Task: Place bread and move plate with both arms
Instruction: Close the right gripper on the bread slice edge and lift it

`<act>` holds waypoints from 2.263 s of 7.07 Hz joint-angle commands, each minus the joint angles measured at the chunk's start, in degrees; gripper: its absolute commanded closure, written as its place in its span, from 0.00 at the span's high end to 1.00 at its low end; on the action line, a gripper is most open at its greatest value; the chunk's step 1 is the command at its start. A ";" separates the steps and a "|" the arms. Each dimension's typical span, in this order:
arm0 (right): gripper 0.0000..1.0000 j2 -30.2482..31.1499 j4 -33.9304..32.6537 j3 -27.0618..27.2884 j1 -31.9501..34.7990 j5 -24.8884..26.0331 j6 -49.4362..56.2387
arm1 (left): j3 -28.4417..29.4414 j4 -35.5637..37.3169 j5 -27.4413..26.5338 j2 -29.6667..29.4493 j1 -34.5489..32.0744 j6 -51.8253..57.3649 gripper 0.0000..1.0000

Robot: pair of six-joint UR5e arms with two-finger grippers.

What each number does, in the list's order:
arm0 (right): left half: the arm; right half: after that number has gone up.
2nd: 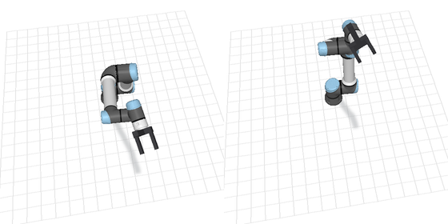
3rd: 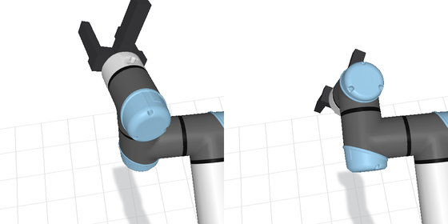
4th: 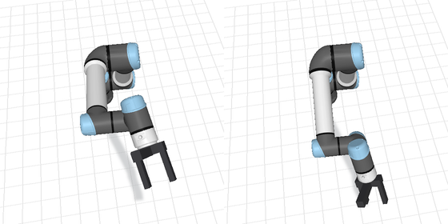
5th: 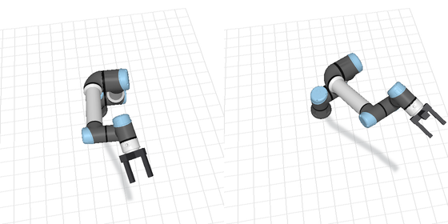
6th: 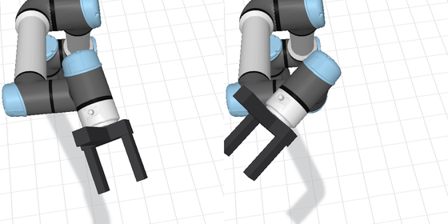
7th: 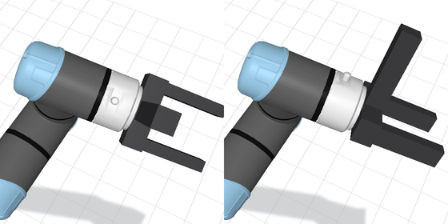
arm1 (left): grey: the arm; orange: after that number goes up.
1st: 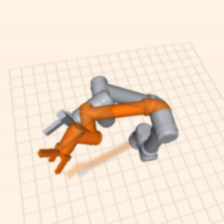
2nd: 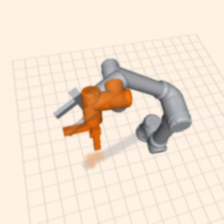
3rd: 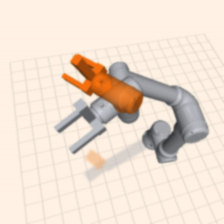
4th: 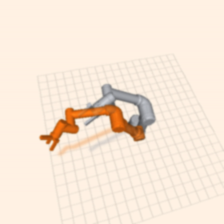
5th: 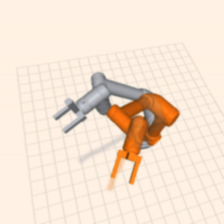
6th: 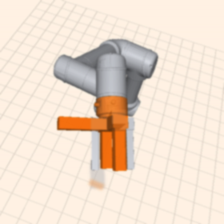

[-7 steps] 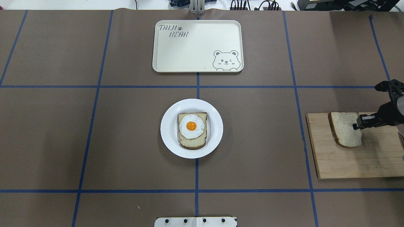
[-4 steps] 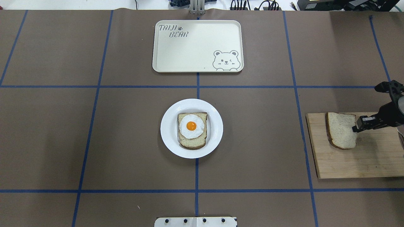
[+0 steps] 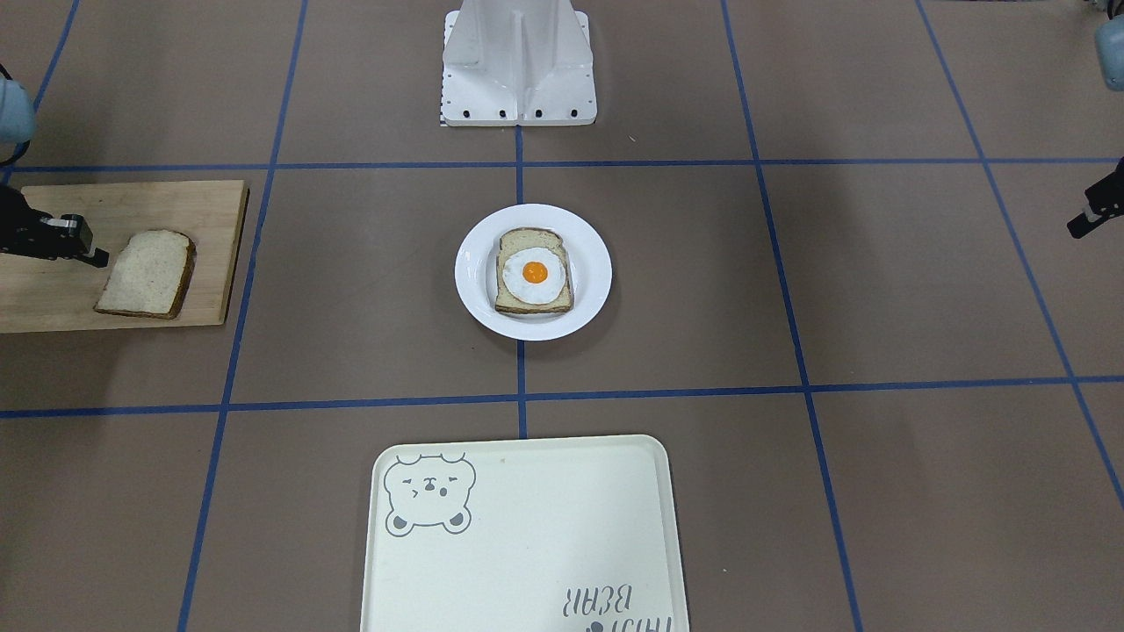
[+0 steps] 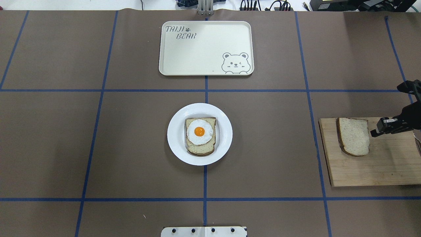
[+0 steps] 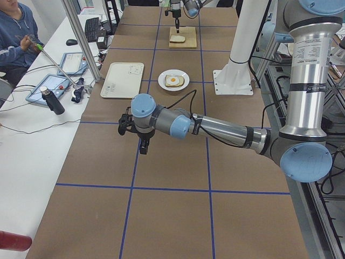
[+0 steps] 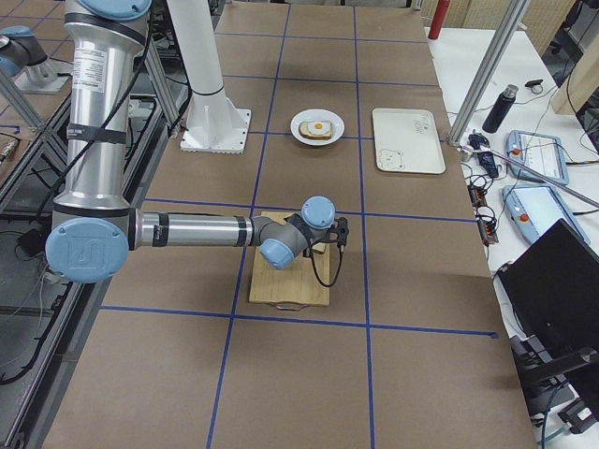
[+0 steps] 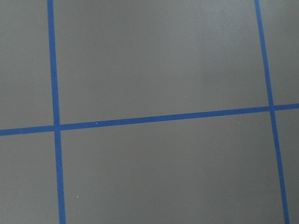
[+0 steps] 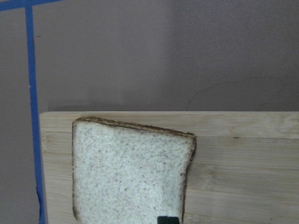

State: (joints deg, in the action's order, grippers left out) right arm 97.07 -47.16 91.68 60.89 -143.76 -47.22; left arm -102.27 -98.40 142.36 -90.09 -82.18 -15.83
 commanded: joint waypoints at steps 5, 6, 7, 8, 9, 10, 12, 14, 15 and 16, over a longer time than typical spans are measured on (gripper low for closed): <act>0.59 -3.12 0.14 -3.17 0.02 3.49 -0.59 | -0.04 -0.04 0.11 -0.09 0.00 -0.08 0.98; 0.58 -3.03 0.05 -3.26 -0.33 3.49 -0.59 | -0.13 -0.04 0.11 0.00 0.00 -0.08 0.98; 0.58 -3.03 0.14 -3.26 -0.60 3.49 -0.59 | -0.13 -0.04 0.11 0.00 0.00 -0.08 0.98; 0.57 -3.21 0.14 -3.26 -1.38 3.67 -0.59 | -0.13 -0.04 0.11 0.09 -0.09 -0.08 0.98; 0.56 -3.21 0.14 -3.26 -1.65 3.67 -0.50 | -0.13 -0.04 0.11 0.09 -0.09 -0.08 0.98; 0.56 -3.29 0.05 -3.35 -2.18 3.84 -0.50 | 0.05 -0.04 0.02 0.09 0.00 -0.08 0.98; 0.26 -3.38 0.14 -3.35 -2.36 4.20 -0.42 | 0.05 -0.04 0.02 0.00 -0.09 -0.08 0.98; 0.03 -3.12 0.14 -3.43 -2.27 4.19 -0.15 | 0.14 -0.04 0.02 0.00 -0.09 -0.08 0.98; 0.00 -3.12 0.05 -3.43 -2.27 4.19 -0.06 | 0.05 -0.04 0.02 0.00 0.00 -0.08 0.98; 0.00 -3.03 0.14 -3.43 -2.27 4.19 -0.15 | 0.05 -0.04 0.02 0.00 0.00 -0.08 0.98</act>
State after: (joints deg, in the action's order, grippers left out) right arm 93.95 -47.06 88.25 58.61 -139.57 -47.36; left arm -102.19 -98.44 142.38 -90.09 -82.21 -15.91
